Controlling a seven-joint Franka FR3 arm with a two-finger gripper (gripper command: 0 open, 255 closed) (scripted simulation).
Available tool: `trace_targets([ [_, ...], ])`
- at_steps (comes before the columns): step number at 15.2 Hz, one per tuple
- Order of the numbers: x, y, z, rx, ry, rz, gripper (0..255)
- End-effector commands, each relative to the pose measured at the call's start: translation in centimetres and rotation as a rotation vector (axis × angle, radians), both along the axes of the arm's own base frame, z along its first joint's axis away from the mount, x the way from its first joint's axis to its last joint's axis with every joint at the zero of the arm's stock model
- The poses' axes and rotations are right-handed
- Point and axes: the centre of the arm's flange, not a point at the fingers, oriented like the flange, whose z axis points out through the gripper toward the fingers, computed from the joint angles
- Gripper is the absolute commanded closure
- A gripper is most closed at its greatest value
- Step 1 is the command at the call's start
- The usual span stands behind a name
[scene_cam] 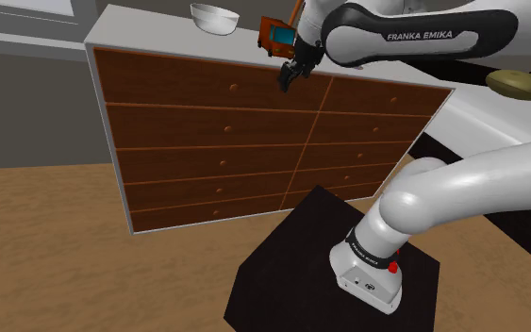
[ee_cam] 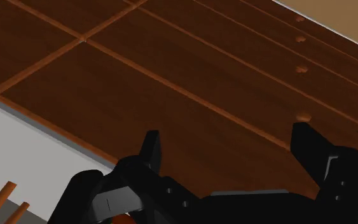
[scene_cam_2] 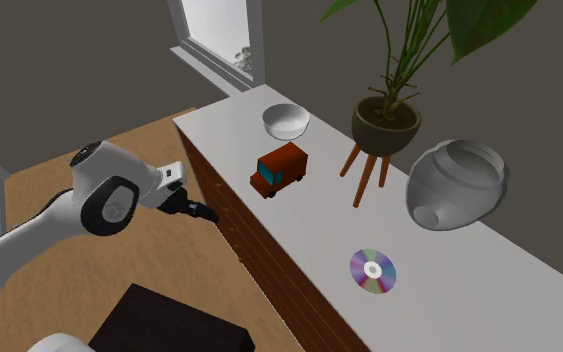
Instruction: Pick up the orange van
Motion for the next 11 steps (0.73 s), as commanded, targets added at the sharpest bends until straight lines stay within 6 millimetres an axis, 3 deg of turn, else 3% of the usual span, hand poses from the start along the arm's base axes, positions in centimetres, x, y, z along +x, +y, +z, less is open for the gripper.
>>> trace_targets([
  [1, 1.1, -0.3, -0.4, -0.105, -0.053, 0.026, 0],
  [11, 7.5, -2.8, -1.3, -0.603, -0.298, 0.126, 0],
])
